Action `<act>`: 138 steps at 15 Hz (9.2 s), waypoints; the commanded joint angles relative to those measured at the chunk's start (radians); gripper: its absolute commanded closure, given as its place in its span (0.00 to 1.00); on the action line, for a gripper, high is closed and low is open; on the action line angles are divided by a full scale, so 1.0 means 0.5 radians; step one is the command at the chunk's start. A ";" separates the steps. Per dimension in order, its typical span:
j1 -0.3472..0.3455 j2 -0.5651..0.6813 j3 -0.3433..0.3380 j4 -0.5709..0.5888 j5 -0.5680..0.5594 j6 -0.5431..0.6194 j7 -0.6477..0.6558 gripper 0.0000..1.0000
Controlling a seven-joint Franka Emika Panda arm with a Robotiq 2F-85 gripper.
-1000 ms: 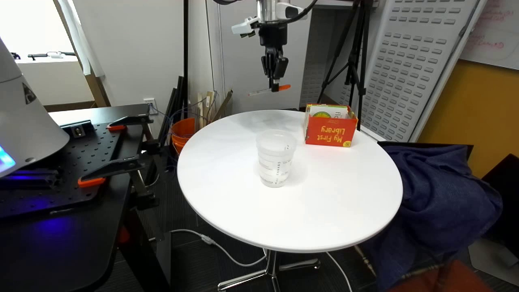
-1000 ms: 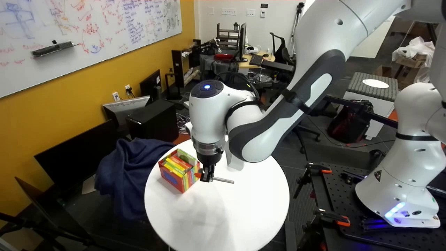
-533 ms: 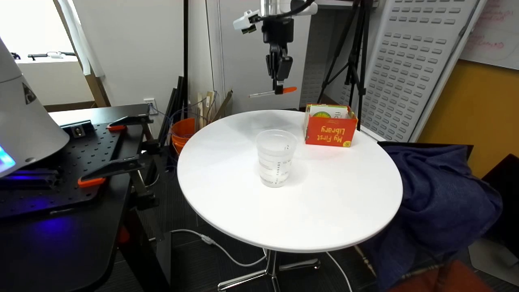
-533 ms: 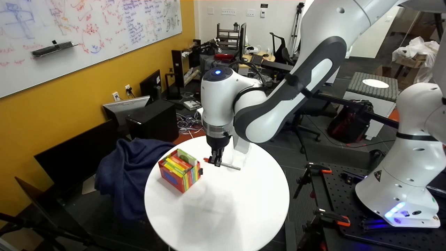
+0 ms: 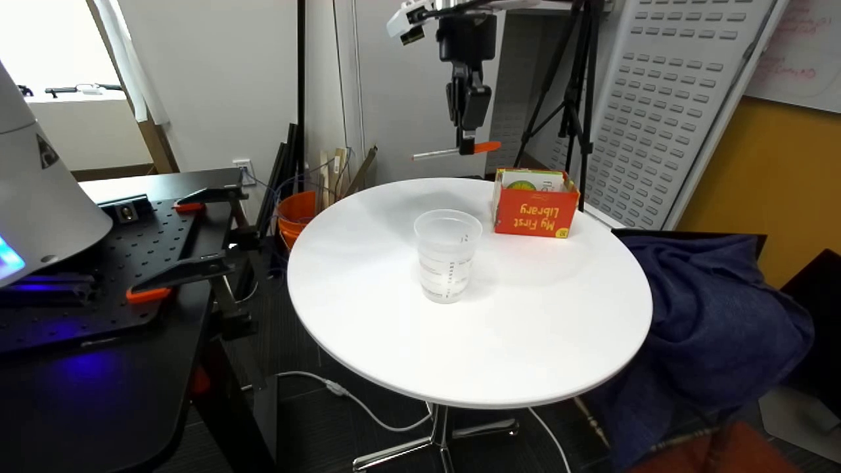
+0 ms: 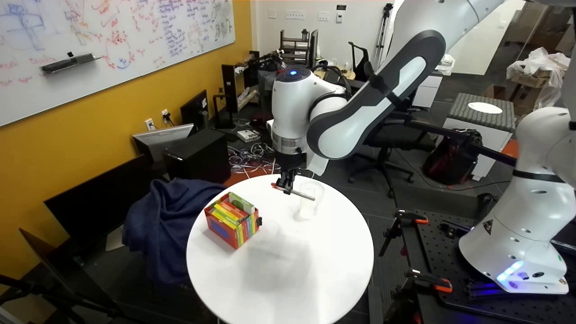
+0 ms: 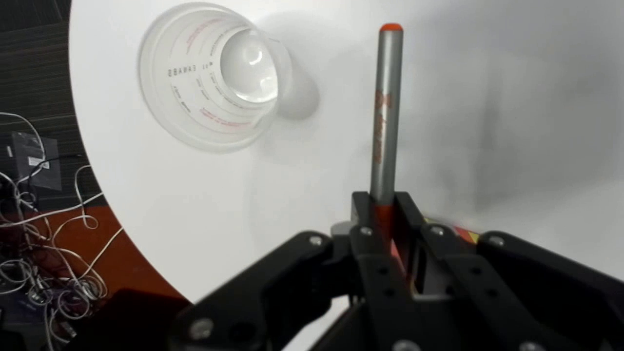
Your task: Pick up the pen from the table and put it in the plastic cup.
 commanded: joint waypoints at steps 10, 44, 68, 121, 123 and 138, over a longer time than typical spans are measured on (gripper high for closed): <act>-0.036 -0.004 0.014 -0.003 -0.001 -0.001 -0.040 0.85; 0.194 -0.101 -0.269 -0.111 -1.159 0.013 1.491 0.96; 0.084 -0.146 0.070 -0.232 -1.967 -0.664 3.013 0.96; -0.035 0.097 0.218 -0.214 -2.708 -0.773 4.050 0.00; -0.045 0.069 0.221 -0.218 -2.712 -0.742 4.022 0.00; -0.263 -0.169 0.195 -0.253 -2.438 0.035 3.082 0.00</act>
